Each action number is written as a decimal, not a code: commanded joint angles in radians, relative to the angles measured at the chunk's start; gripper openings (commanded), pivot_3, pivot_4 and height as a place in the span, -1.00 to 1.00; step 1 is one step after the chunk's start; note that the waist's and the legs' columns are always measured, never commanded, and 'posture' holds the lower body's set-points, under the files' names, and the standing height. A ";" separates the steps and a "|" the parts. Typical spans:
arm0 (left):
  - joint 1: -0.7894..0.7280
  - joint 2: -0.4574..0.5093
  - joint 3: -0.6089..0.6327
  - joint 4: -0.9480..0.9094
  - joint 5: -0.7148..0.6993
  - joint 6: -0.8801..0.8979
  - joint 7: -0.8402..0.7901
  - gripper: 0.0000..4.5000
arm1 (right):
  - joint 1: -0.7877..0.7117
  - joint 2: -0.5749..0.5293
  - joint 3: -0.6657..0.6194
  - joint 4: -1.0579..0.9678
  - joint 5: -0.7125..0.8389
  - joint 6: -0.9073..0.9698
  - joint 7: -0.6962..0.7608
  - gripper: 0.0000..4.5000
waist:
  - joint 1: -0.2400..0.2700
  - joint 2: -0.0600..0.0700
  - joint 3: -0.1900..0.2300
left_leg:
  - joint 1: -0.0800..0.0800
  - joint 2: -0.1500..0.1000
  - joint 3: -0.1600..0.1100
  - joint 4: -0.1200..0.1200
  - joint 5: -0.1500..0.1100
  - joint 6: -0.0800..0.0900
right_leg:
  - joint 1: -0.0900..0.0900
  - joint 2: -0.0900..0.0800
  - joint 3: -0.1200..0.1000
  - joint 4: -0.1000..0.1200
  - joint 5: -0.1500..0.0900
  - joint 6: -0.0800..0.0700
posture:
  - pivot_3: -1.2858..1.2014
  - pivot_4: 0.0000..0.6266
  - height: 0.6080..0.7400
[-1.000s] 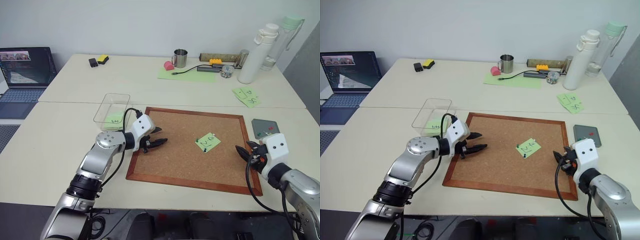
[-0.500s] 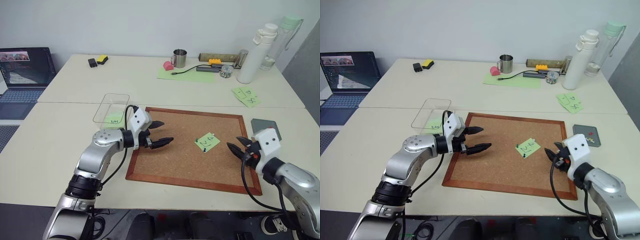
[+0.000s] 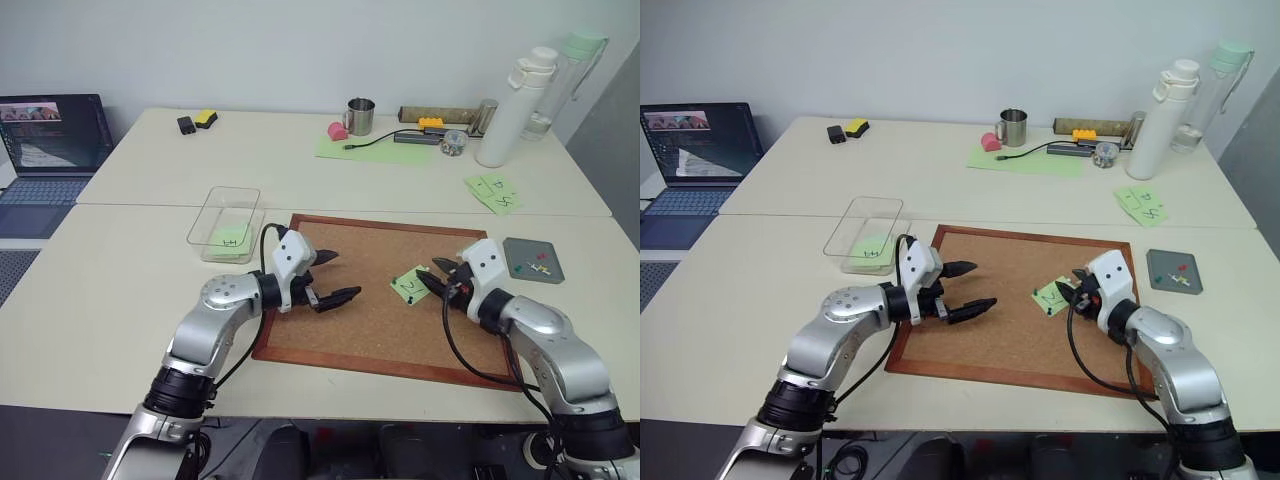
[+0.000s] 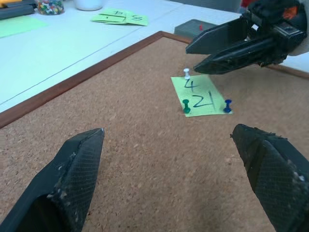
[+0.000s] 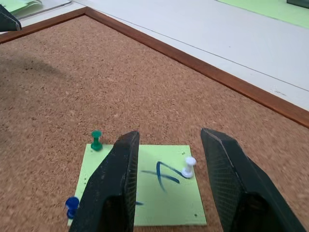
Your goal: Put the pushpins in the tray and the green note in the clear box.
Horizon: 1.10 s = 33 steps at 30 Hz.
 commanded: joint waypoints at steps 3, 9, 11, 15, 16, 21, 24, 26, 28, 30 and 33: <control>0.009 -0.001 0.001 -0.074 -0.030 -0.009 -0.013 0.58 | -0.013 0.011 0.003 0.011 -0.016 -0.047 0.009 -0.08 | -0.001 0.000 0.000 | 0.000 0.000 0.000 0.000 0.000 0.000 | 0.000 0.000 0.000 0.000 0.000 0.000 | 0.03 -0.52 1.00; 0.022 0.002 -0.002 -0.108 -0.059 0.019 -0.039 0.08 | -0.007 0.014 0.002 0.013 -0.021 -0.050 0.009 -0.08 | -0.002 0.000 0.000 | 0.000 0.000 0.000 0.000 0.000 0.000 | 0.000 0.000 0.000 0.000 0.000 0.000 | 0.03 -0.52 1.00; 0.022 0.002 -0.003 -0.107 -0.063 0.021 -0.043 -0.08 | -0.003 0.013 -0.001 0.012 -0.022 -0.051 0.008 -0.08 | -0.002 0.000 0.000 | 0.000 0.000 0.000 0.000 0.000 0.000 | 0.000 0.000 0.000 0.001 0.000 0.000 | 0.03 -0.52 1.00; 0.017 0.000 -0.007 -0.103 -0.063 0.020 -0.048 -0.42 | 0.003 0.015 -0.005 0.009 -0.023 -0.051 0.004 -0.08 | -0.002 0.000 0.000 | 0.000 0.000 0.000 0.000 0.000 0.000 | 0.000 0.000 0.000 0.000 0.000 0.000 | 0.03 -0.52 1.00; 0.016 -0.001 -0.008 -0.102 -0.064 0.020 -0.049 -0.48 | 0.005 0.015 -0.006 0.008 -0.023 -0.051 0.004 -0.08 | -0.002 0.000 0.000 | 0.000 0.000 0.000 0.000 0.000 0.000 | 0.000 0.000 0.000 0.000 0.000 0.000 | 0.03 -0.52 1.00; 0.013 -0.003 -0.011 -0.095 -0.061 0.016 -0.059 -0.87 | 0.013 0.018 -0.015 0.005 -0.025 -0.051 -0.002 -0.08 | -0.002 0.000 0.000 | 0.000 0.000 0.000 0.000 0.000 0.000 | 0.000 0.000 0.000 0.000 0.000 0.000 | 0.03 -0.52 1.00; 0.015 -0.004 -0.021 -0.088 -0.055 0.013 -0.067 -0.99 | 0.020 0.031 -0.033 0.016 -0.021 -0.054 -0.017 -0.08 | -0.002 0.000 0.000 | 0.000 0.000 0.000 0.000 0.000 0.000 | 0.000 0.000 0.000 0.000 0.000 0.000 | 0.03 -0.52 1.00; 0.017 -0.005 -0.042 -0.076 -0.038 0.002 -0.073 -0.99 | 0.017 0.043 -0.044 0.031 -0.014 -0.055 -0.022 -0.08 | -0.002 0.000 0.000 | 0.000 0.000 0.000 0.000 0.000 0.000 | 0.000 0.000 0.000 0.000 0.000 0.000 | 0.03 -0.52 1.00; 0.023 -0.007 -0.060 -0.061 -0.025 -0.005 -0.076 -0.99 | 0.008 0.060 -0.054 0.048 -0.005 -0.053 -0.029 -0.08 | -0.002 0.000 0.000 | 0.000 0.000 0.000 0.000 0.000 0.000 | 0.000 0.000 0.000 0.000 0.000 0.000 | 0.03 -0.52 1.00; 0.032 0.006 -0.102 -0.023 0.029 -0.044 -0.074 -0.99 | -0.011 0.080 -0.060 0.083 -0.002 -0.056 -0.036 -0.08 | -0.002 0.000 0.000 | 0.000 0.000 0.000 0.000 0.000 0.000 | 0.000 0.000 0.000 0.000 0.000 0.000 | 0.03 -0.52 1.00; 0.032 0.032 -0.161 0.027 0.126 -0.109 -0.061 -0.99 | -0.031 0.098 -0.063 0.122 -0.003 -0.057 -0.042 -0.08 | -0.003 0.000 0.000 | 0.001 -0.001 0.001 0.000 0.000 0.000 | 0.000 0.000 0.001 0.000 0.000 0.000 | 0.03 -0.52 1.00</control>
